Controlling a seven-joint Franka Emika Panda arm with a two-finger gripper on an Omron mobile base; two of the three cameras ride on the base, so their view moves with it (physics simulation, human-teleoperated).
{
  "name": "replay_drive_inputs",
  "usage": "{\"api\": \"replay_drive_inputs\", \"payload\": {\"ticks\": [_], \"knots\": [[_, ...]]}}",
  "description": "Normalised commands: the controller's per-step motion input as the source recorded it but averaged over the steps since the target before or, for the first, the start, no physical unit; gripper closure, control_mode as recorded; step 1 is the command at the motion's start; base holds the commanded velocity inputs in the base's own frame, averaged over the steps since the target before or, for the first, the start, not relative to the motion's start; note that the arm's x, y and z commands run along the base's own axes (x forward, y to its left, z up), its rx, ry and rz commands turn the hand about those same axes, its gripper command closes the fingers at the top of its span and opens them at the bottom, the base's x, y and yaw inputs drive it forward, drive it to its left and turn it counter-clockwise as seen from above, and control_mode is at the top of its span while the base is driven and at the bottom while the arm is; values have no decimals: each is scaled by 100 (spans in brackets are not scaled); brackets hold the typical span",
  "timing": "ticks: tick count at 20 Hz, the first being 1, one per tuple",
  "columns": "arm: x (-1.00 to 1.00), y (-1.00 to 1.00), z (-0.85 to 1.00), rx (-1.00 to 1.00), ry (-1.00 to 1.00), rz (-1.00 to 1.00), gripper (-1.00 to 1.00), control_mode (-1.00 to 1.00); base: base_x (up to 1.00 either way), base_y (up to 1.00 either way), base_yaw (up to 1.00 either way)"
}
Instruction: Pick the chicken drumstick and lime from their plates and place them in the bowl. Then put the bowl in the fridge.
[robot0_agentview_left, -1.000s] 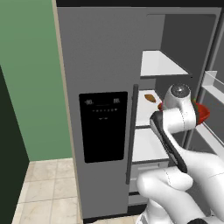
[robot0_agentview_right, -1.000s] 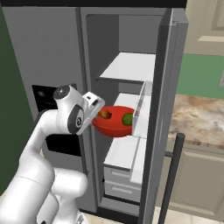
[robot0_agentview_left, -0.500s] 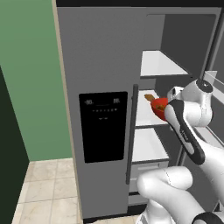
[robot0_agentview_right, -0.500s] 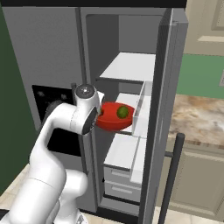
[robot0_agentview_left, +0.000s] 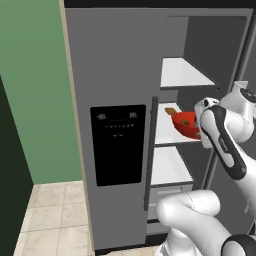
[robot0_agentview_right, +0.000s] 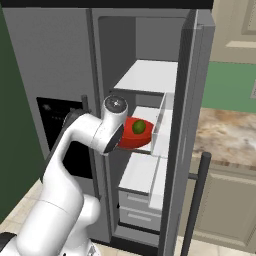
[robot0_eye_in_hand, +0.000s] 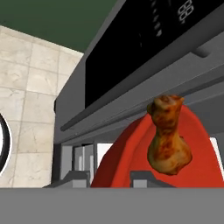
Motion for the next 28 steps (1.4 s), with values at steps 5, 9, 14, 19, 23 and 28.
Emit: {"api": "replay_drive_inputs", "payload": {"ticks": [5, 9, 14, 19, 23, 28], "knots": [[-2, -8, -9, 0, -4, 5, 100, -100, 0, 0, 0], [-6, -3, -18, 0, -4, 16, 100, -100, 0, 0, 0], [3, 0, -24, -6, -7, 18, 100, -100, 0, 0, 0], [27, 0, -16, -6, -6, 6, 100, -100, 0, 0, 0], [30, 0, -15, -4, -8, 0, 100, -100, 0, 0, 0], [32, 0, -19, 0, -6, 0, 100, -100, 0, 0, 0]]}}
